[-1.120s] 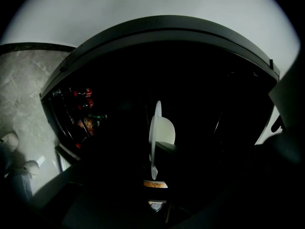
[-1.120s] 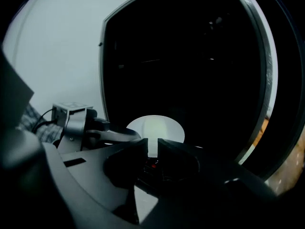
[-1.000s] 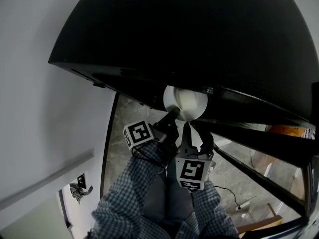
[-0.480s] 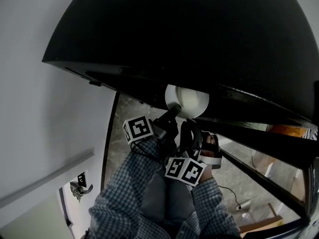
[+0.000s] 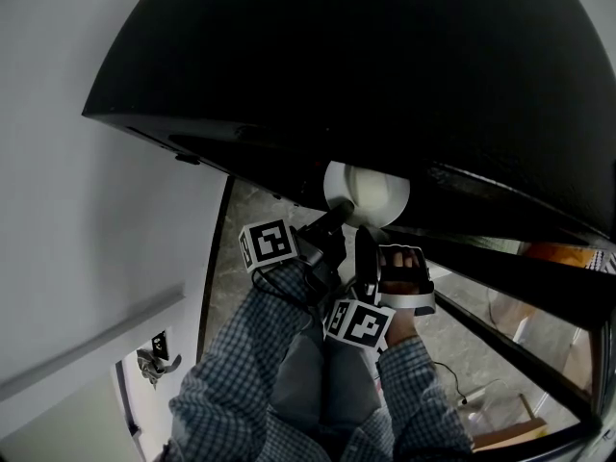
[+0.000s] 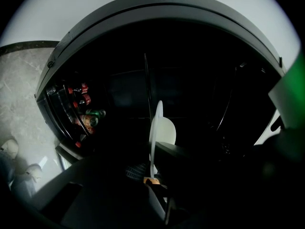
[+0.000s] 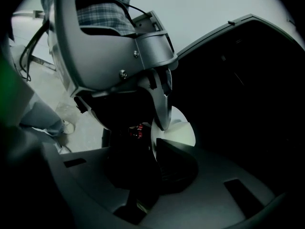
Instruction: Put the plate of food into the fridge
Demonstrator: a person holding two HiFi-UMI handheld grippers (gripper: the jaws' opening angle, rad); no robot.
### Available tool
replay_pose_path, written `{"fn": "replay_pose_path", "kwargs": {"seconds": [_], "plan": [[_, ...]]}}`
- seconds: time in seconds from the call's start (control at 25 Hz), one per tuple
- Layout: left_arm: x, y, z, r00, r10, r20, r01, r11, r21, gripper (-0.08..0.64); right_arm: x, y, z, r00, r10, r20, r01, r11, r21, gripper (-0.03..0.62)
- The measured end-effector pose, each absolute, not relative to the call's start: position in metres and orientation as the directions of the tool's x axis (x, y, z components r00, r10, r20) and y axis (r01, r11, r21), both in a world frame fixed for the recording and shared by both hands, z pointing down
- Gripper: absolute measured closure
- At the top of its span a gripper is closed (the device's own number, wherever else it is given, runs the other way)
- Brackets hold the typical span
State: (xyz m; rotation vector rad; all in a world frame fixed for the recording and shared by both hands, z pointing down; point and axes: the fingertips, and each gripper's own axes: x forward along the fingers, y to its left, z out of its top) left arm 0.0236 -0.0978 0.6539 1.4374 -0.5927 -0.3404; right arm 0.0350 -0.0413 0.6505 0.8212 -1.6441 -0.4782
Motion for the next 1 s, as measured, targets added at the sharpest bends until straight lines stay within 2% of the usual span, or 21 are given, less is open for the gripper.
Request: {"fn": "replay_pose_path", "kwargs": {"seconds": [0.16,0.56,1.0], "plan": [[0.022,-0.098,0.657,0.814,-0.549,0.191,-0.149,0.12,0.982,0.535,0.035,-0.042,0.651,-0.063,-0.733,0.677,-0.235,0.67,0.704,0.558],[0.027,-0.1,0.644,0.837,-0.524,0.156,-0.141,0.069,0.988,0.535,0.039,-0.059,0.642,-0.032,-0.763,0.645,-0.292,0.624,0.724,0.558],[0.016,-0.101,0.638,0.841,-0.514,0.167,-0.193,0.003,0.981,0.535,0.034,-0.068,0.64,-0.055,-0.778,0.626,-0.285,0.613,0.737,0.56]]}}
